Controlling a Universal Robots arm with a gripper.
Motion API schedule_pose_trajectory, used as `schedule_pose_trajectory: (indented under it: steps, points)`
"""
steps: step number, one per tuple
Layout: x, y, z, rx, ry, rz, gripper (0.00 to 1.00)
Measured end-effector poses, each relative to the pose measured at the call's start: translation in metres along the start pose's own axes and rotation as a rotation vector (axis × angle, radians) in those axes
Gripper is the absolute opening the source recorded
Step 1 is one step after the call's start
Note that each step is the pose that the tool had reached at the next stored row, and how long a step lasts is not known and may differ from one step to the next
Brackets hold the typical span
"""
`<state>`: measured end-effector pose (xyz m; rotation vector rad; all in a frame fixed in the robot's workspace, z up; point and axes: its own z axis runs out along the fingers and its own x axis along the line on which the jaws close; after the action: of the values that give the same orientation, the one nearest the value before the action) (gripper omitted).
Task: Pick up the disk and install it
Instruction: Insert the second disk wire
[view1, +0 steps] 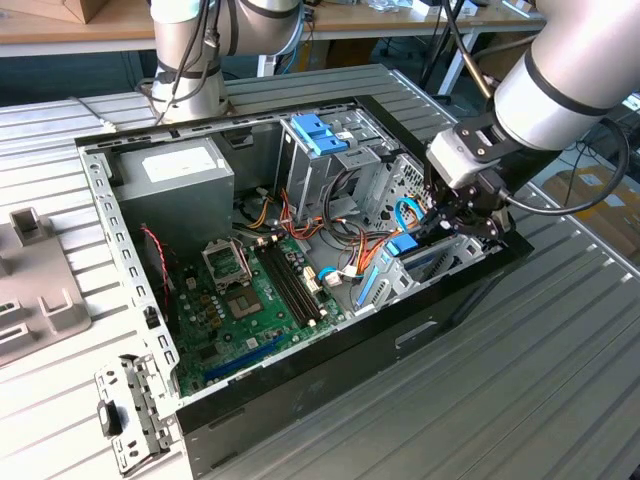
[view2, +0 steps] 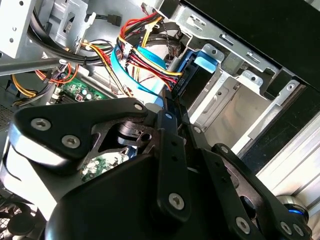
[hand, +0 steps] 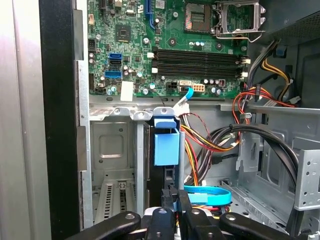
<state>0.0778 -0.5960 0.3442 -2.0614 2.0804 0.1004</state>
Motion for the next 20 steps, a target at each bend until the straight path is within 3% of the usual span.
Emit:
schedule_pose_trajectory:
  steps: [9,10,11,14,16,19,20]
  points:
    - [0.0008,0.0005,0.0025,0.0000,-0.0001,0.000,0.17]
    - [0.0008,0.0005,0.0025,0.0000,-0.0001,0.000,0.24]
    - [0.0008,0.0005,0.0023,0.0000,-0.0002,0.000,0.24]
    - [-0.0014,-0.0006,-0.0082,0.0000,-0.0019,0.000,0.24]
    - [-0.0019,-0.0008,-0.0110,0.0000,-0.0026,0.000,0.24]
    - [-0.0020,-0.0009,-0.0110,-0.0007,-0.0145,0.002,0.22]
    - [-0.0018,-0.0008,-0.0105,-0.0022,-0.0208,0.003,0.15]
